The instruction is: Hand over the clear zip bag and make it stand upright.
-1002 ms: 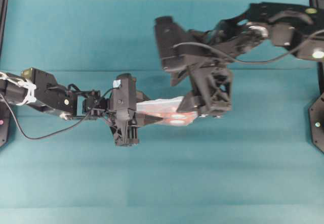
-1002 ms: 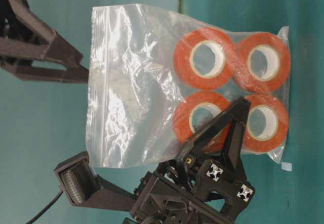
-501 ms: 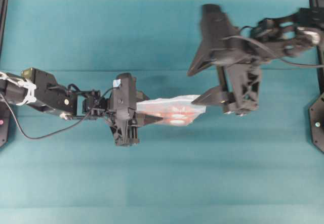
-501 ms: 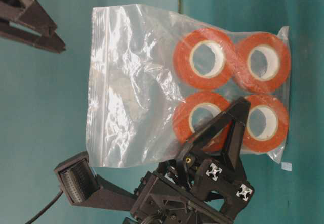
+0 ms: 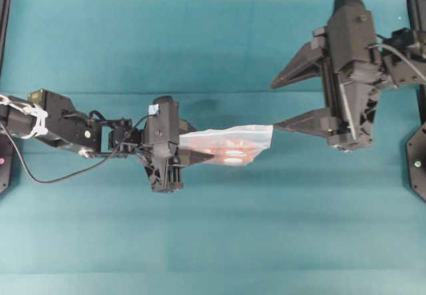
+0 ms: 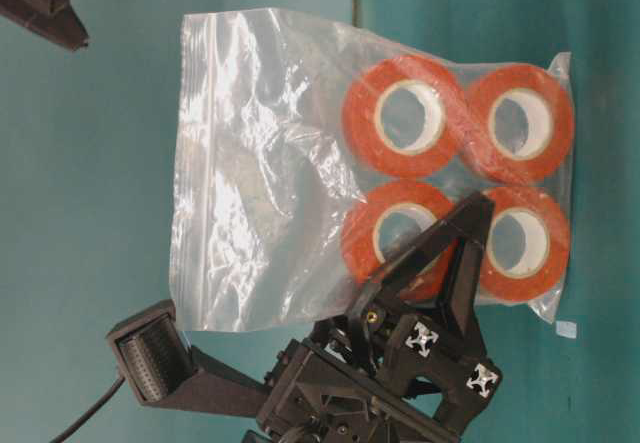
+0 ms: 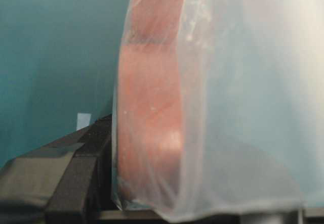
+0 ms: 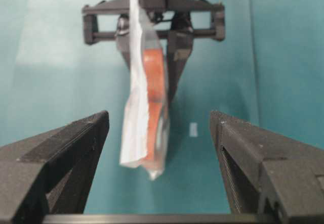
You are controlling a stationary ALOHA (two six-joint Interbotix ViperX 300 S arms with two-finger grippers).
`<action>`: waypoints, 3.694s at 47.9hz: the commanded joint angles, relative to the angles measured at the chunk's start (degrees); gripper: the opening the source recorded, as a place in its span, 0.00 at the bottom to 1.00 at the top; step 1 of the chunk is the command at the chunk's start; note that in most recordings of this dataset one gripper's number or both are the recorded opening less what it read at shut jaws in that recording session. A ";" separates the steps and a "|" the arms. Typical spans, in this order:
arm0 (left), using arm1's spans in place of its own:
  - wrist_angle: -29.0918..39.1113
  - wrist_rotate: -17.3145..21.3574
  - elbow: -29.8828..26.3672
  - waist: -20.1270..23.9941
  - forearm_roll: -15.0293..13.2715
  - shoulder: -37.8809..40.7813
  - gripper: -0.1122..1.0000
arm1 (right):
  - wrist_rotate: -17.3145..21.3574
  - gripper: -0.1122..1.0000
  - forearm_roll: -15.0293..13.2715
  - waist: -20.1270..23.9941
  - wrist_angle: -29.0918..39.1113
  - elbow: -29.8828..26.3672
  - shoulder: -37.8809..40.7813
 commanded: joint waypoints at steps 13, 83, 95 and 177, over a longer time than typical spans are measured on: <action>-0.18 -0.09 -0.62 -0.18 0.00 -0.35 0.31 | 4.83 0.88 0.18 -0.26 -1.67 4.04 -6.68; 1.14 -0.26 -0.44 -0.62 0.09 -0.35 0.31 | 5.01 0.88 0.18 -0.26 -4.83 7.12 -10.37; 1.14 -0.26 -0.53 -0.62 0.00 -0.35 0.31 | 5.01 0.88 0.18 -0.26 -4.83 7.12 -10.37; 1.23 -0.18 -0.62 -0.53 0.00 -0.35 0.31 | 4.92 0.88 0.18 -0.26 -4.83 7.29 -10.37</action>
